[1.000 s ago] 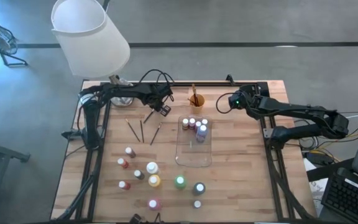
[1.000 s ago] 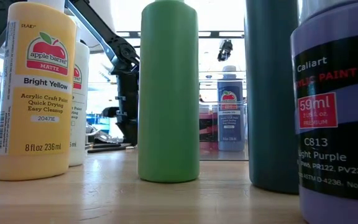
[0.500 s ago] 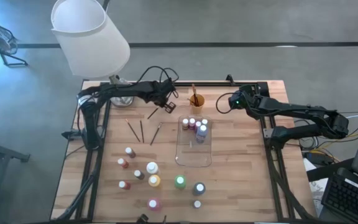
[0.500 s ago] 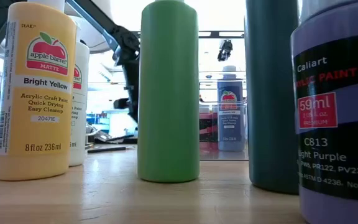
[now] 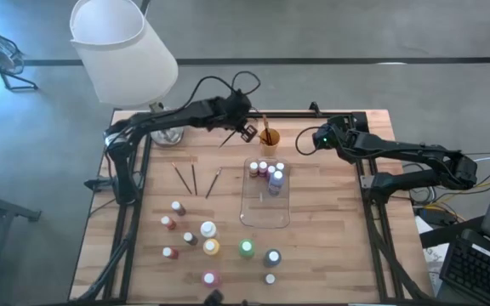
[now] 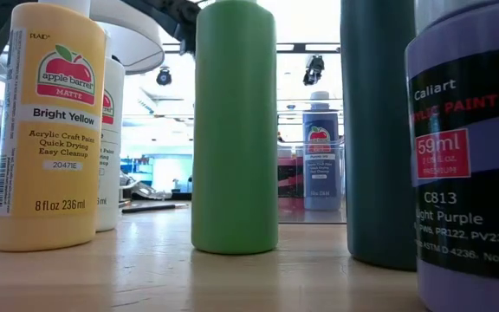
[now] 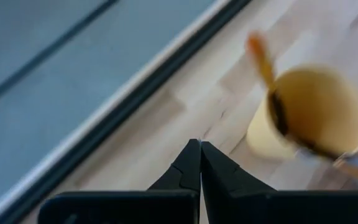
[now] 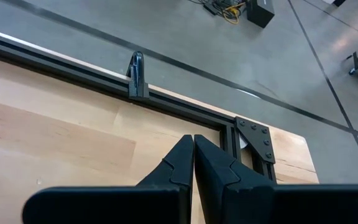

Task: Pick & Place Paint Supplies
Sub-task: Put the silver paint brush into the yellow cup

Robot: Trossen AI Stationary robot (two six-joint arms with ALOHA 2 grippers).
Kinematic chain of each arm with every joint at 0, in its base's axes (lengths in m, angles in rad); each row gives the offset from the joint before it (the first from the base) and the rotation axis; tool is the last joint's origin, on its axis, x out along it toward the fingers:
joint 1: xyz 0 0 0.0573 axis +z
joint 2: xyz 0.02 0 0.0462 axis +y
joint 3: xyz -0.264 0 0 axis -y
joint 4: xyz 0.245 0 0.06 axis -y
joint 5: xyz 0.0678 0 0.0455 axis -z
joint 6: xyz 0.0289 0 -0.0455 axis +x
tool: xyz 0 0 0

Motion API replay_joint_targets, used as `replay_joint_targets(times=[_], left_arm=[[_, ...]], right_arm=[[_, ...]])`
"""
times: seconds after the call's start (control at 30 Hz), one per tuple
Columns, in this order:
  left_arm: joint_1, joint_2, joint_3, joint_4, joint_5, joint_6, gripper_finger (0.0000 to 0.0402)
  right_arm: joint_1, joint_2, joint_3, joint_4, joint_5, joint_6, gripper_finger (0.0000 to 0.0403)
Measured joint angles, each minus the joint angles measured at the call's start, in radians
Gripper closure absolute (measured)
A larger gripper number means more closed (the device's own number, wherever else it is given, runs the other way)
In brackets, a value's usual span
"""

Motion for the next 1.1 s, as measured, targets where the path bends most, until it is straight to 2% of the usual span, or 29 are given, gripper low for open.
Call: replay_joint_targets(times=[0.17, 0.33, 0.57, 0.7, 0.8, 0.9, 1.1], left_arm=[[-0.010, 0.000, 0.088, 0.007, -0.004, 0.043, 0.0401], [-0.030, 0.000, 0.133, 0.105, 0.006, 0.105, 0.0401], [-0.048, 0.000, 0.123, 0.343, 0.220, 0.158, 0.0401], [-0.066, 0.000, 0.118, 0.428, 0.244, 0.195, 0.0401], [-0.086, 0.000, 0.091, 0.532, 0.253, 0.222, 0.0401], [-0.099, 0.000, 0.027, 0.687, 0.316, 0.234, 0.0401], [-0.095, 0.000, -0.182, 1.090, 0.380, 0.201, 0.0401]], right_arm=[[0.000, 0.000, 0.000, 0.000, 0.000, 0.000, 0.0394], [0.000, 0.000, 0.000, -0.001, 0.000, 0.002, 0.0394], [0.000, 0.000, 0.000, 0.000, 0.000, 0.003, 0.0394], [0.000, 0.000, 0.000, 0.000, 0.000, 0.003, 0.0394], [0.000, 0.000, 0.000, 0.000, 0.000, 0.003, 0.0394], [0.000, 0.000, 0.000, 0.000, 0.000, 0.003, 0.0394], [0.000, 0.000, 0.000, 0.000, 0.000, 0.003, 0.0394]])
